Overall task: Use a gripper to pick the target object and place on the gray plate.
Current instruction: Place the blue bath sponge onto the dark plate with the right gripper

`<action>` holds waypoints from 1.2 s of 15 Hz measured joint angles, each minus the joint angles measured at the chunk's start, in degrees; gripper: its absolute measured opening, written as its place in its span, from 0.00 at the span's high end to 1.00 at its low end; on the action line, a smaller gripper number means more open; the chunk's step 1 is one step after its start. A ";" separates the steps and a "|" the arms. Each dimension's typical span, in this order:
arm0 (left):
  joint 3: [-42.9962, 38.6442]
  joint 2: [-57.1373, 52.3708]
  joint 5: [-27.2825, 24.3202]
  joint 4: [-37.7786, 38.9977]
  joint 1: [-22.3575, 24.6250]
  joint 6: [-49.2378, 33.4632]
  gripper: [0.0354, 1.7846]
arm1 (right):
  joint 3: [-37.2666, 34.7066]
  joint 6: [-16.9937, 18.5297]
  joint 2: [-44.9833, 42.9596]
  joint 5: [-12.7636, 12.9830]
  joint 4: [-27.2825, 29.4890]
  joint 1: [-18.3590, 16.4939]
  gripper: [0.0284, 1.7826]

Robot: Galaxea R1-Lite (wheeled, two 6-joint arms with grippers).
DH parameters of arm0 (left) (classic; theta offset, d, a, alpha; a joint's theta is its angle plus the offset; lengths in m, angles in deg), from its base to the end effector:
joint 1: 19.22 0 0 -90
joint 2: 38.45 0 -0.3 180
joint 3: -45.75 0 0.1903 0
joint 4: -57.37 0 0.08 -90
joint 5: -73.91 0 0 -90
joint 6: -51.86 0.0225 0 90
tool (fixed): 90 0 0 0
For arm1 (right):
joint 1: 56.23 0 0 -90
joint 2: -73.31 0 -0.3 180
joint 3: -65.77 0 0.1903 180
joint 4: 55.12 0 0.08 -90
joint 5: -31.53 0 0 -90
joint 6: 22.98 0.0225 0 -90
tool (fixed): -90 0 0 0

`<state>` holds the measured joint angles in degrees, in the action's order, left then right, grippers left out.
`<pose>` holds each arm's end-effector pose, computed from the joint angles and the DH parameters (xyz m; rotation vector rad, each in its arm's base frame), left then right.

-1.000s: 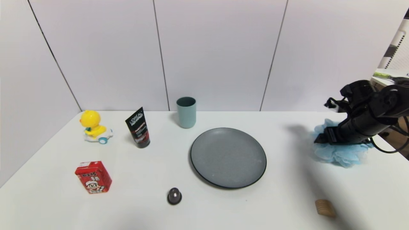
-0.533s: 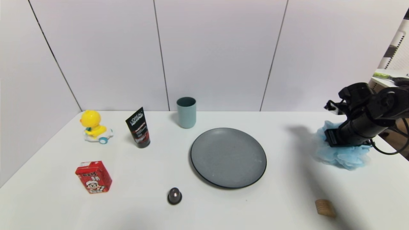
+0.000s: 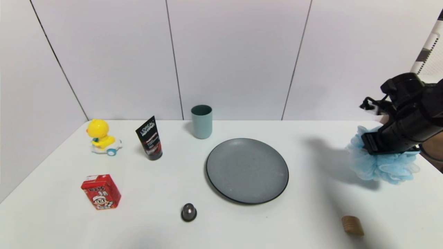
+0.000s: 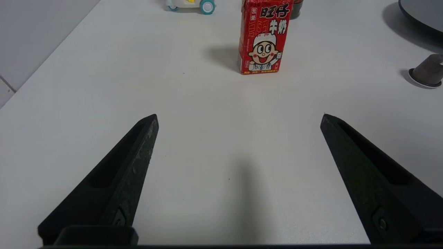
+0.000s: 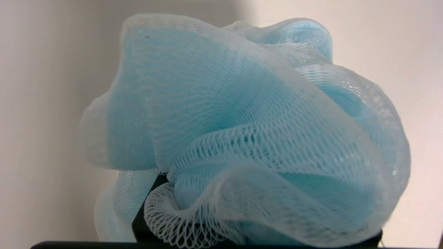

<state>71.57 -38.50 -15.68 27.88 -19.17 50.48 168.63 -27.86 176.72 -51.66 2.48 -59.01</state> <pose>-0.0265 0.0001 0.0763 -0.0239 0.0631 0.0088 0.3134 -0.0179 0.2031 -0.1133 1.0215 -0.1094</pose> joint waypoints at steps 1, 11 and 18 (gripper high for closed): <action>0.00 0.00 -0.01 0.00 -0.02 0.00 0.06 | 0.35 0.13 -2.61 -0.72 1.18 1.84 0.62; 0.00 0.00 -0.01 0.00 -0.02 0.00 0.06 | -1.46 2.29 -12.70 -12.01 -2.73 30.45 0.67; 0.00 0.00 0.00 0.00 0.00 0.00 0.06 | -4.22 1.16 -1.49 -15.98 -26.33 36.12 0.69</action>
<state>71.57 -38.50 -15.68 27.88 -19.17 50.48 164.41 -26.70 175.24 -67.65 -23.86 -22.89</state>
